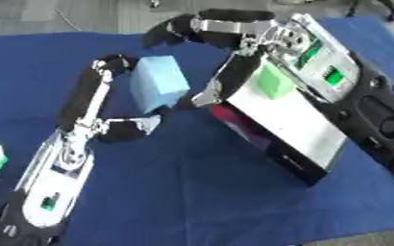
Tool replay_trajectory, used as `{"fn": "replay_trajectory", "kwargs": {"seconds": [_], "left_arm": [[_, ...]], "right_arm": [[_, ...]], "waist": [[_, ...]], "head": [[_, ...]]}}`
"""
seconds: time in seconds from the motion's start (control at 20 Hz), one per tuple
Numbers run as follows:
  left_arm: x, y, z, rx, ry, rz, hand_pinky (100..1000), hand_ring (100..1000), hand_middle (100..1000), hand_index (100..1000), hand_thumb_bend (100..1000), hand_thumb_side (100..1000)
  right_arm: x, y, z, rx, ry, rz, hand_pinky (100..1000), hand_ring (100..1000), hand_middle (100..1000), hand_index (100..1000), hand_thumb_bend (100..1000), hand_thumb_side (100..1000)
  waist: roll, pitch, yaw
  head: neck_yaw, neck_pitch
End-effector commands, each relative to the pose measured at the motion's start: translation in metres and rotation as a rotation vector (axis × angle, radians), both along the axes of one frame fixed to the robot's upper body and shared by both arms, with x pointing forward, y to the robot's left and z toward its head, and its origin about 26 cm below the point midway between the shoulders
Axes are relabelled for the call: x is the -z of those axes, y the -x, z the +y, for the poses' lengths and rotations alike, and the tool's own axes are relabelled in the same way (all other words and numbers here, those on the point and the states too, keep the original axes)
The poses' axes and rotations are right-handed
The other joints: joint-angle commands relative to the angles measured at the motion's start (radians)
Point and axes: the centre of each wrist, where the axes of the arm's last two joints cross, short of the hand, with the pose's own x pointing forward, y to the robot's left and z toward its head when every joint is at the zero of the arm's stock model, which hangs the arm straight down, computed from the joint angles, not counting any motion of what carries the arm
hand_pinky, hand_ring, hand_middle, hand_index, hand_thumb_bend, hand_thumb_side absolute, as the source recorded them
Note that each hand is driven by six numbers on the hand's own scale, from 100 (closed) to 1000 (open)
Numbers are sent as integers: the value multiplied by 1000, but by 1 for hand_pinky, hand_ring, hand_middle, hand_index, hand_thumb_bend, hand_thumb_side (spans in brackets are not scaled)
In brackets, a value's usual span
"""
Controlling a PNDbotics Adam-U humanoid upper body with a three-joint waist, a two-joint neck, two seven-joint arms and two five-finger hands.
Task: Pick up the objects with one hand, pass them to the other hand, and then place them into the box on the other side of the table.
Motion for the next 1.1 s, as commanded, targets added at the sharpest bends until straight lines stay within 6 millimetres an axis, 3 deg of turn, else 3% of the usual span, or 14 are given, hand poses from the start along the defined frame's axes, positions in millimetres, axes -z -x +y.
{"fn": "replay_trajectory", "kwargs": {"seconds": [0.05,0.45,0.75,1.1], "left_arm": [[-10,1,-5,7,13,-44,780,732,549,481,100,100],[-12,3,-7,1,17,-77,782,731,546,480,100,100],[-13,5,-9,7,25,-95,784,731,545,480,100,100],[-13,5,-9,2,28,-95,785,731,543,480,100,100]], "right_arm": [[-7,0,-1,21,4,-22,977,967,823,878,458,109],[-3,-3,-1,58,0,-4,967,929,736,802,428,100],[-2,-4,-1,70,-6,12,967,918,713,799,427,100],[-4,-2,-2,51,-27,2,983,961,823,908,549,100]], "waist": [[-12,-6,2],[-13,-1,4],[-13,2,5],[-12,7,3]], "head": [[-5,-12],[-9,-11],[-12,-14],[-12,-17]]}}
